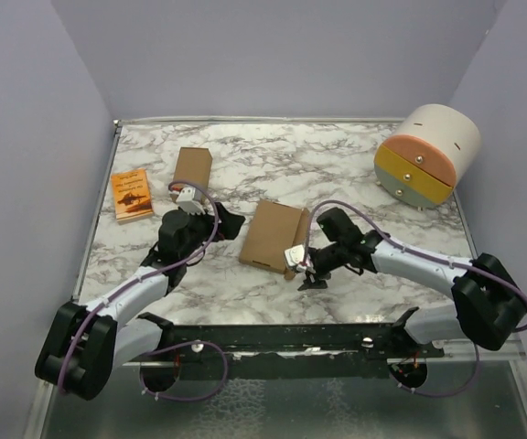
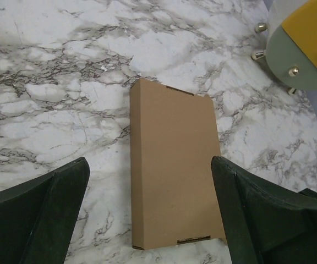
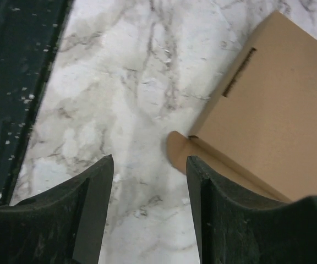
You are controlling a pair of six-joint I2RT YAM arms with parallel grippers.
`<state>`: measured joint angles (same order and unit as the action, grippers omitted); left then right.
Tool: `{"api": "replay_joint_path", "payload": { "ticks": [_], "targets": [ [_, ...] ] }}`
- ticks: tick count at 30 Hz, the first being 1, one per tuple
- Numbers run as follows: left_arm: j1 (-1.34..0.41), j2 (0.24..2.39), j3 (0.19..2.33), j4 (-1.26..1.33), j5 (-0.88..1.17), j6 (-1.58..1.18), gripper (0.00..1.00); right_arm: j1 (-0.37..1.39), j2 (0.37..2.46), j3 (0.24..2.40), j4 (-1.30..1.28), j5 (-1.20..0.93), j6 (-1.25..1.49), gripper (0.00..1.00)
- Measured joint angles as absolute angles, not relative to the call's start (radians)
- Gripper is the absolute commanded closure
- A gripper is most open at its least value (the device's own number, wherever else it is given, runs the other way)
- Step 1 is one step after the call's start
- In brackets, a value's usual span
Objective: Fold the paper box
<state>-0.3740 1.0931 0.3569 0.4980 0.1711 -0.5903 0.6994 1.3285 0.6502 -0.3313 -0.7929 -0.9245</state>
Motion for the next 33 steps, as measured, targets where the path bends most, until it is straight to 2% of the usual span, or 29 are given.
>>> {"api": "replay_joint_path", "payload": {
  "ticks": [7,10,13,18,21,26,33],
  "targets": [
    [-0.374,1.039,0.358,0.490,0.171,-0.619,0.06,0.713,1.416,0.927,-0.539,-0.617,-0.988,0.46],
    [-0.374,1.033,0.355,0.490,0.172,-0.633,0.07,0.727,1.376,0.944,-0.557,-0.577,-1.018,0.49],
    [-0.374,1.033,0.339,0.493,0.187,-0.647,0.07,0.800,1.282,0.836,-0.528,-0.533,-1.029,0.53],
    [-0.374,1.039,0.315,0.492,0.224,-0.643,0.07,0.989,1.077,0.537,-0.432,-0.437,-1.000,0.54],
    [-0.374,1.041,0.311,0.493,0.240,-0.633,0.07,1.056,0.994,0.417,-0.301,-0.371,-0.980,0.60],
    [-0.374,1.063,0.310,0.520,0.258,-0.622,0.09,1.071,1.041,0.317,-0.031,-0.258,-0.935,0.62],
    [-0.374,1.135,0.303,0.538,0.279,-0.611,0.10,1.073,1.095,0.236,0.208,-0.199,-0.904,0.62]
  ]
}}
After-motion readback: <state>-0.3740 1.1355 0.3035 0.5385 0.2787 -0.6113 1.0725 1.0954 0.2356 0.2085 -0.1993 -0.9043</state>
